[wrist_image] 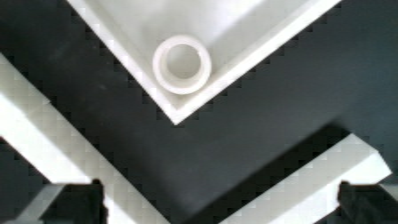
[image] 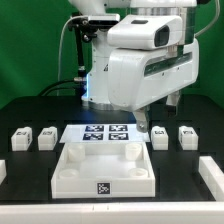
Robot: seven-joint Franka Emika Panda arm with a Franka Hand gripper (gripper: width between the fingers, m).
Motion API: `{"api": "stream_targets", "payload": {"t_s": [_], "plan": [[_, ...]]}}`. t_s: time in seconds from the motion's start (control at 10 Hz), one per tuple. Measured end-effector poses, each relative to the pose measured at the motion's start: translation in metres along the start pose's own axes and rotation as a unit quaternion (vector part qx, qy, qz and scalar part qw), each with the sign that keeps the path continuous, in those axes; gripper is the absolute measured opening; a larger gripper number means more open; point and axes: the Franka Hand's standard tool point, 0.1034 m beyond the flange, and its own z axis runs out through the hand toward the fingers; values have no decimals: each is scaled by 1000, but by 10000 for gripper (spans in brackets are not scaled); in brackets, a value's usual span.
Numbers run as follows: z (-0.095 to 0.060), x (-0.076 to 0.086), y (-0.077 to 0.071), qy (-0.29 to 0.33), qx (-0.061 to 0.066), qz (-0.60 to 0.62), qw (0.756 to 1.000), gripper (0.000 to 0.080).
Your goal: Assemble one leg
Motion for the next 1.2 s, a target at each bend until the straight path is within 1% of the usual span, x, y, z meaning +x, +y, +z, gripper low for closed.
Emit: {"api": "stream_targets", "payload": {"t_s": [1.2], "plan": [[2, -1, -1, -1, 2, 0, 1000, 650]]}}
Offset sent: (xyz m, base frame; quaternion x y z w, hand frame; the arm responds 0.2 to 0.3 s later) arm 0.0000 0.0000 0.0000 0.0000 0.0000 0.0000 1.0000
